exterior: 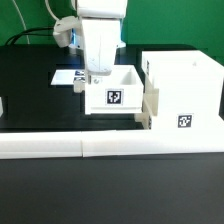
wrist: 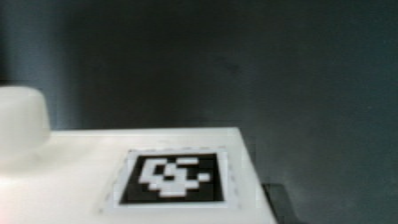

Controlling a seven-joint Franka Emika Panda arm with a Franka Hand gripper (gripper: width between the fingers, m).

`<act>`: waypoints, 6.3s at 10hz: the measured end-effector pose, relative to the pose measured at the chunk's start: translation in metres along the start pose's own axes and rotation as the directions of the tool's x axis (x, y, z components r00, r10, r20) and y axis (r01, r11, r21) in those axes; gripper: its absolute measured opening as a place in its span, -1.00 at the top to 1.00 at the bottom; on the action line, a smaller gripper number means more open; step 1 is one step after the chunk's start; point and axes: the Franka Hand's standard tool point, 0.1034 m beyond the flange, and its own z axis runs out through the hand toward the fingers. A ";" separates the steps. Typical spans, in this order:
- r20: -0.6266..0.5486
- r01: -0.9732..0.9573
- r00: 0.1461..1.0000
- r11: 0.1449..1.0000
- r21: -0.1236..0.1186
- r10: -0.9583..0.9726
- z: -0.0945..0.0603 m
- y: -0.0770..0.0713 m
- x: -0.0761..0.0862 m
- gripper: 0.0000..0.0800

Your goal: Assemble drawer

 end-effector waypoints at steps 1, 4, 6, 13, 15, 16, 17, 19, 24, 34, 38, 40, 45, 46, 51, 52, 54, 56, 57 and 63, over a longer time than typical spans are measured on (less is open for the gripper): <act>-0.001 0.004 1.000 1.000 0.000 -0.004 0.000 0.000 0.003 0.89; -0.006 0.005 1.000 1.000 -0.025 -0.005 0.001 0.003 0.005 0.89; -0.006 0.004 1.000 1.000 -0.022 -0.005 0.001 0.003 0.004 0.89; -0.011 0.005 1.000 0.999 -0.045 -0.006 0.001 0.006 0.009 0.89; -0.012 0.000 1.000 0.999 -0.044 0.000 0.000 0.009 0.012 0.89; -0.012 -0.005 1.000 0.999 -0.042 0.004 0.000 0.010 0.013 0.89; -0.013 -0.009 1.000 0.999 -0.042 0.009 0.000 0.011 0.014 0.89; -0.014 -0.016 1.000 0.999 -0.041 0.015 0.001 0.010 0.013 0.89; -0.014 -0.017 1.000 0.999 -0.038 0.016 0.001 0.009 0.014 0.89; -0.017 -0.010 1.000 1.000 -0.020 0.010 0.006 0.002 0.025 0.89; -0.017 -0.005 1.000 1.000 -0.017 0.005 0.006 0.002 0.025 0.89; -0.016 -0.002 1.000 1.000 -0.012 0.002 0.005 0.003 0.026 0.89; -0.016 -0.020 1.000 1.000 -0.006 0.020 0.006 0.003 0.022 0.89; -0.016 -0.020 1.000 1.000 -0.006 0.020 0.006 0.003 0.022 0.89; -0.011 0.023 1.000 1.000 -0.014 -0.023 0.005 0.003 0.034 0.89; -0.012 0.021 1.000 1.000 -0.015 -0.021 0.005 0.003 0.034 0.89; -0.012 0.019 1.000 1.000 -0.016 -0.019 0.005 0.003 0.034 0.89; -0.019 -0.010 1.000 1.000 -0.019 0.010 0.005 0.004 0.045 0.89; -0.020 -0.016 1.000 1.000 -0.019 0.015 0.004 0.004 0.048 0.89; -0.020 -0.019 1.000 1.000 -0.019 0.018 0.005 0.004 0.045 0.21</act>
Offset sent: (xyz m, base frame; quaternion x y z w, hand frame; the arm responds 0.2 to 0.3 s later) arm 0.0000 0.0000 0.0000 -0.0650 0.0000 0.0000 0.9979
